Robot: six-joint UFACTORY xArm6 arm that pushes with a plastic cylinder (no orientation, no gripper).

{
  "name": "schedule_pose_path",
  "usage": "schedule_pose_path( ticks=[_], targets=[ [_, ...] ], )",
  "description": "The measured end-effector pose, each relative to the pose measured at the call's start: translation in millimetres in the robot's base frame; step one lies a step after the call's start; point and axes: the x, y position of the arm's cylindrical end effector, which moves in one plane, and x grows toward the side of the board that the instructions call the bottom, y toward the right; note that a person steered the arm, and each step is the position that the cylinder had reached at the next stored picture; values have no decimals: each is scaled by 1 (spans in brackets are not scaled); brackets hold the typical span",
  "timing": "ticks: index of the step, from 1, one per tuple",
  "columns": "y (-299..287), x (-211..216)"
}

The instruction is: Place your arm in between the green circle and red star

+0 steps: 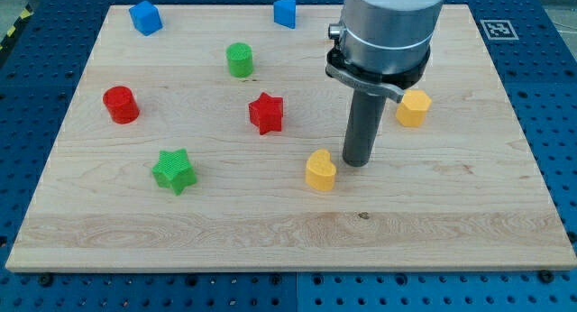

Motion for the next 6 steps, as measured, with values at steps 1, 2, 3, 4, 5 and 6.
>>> schedule_pose_path(
  ticks=[1, 2, 3, 4, 5, 6],
  targets=[
    [0, -39],
    [0, -66],
    [-27, -88],
    [-56, -107],
    [-105, -109],
    [-141, -109]
  ],
)
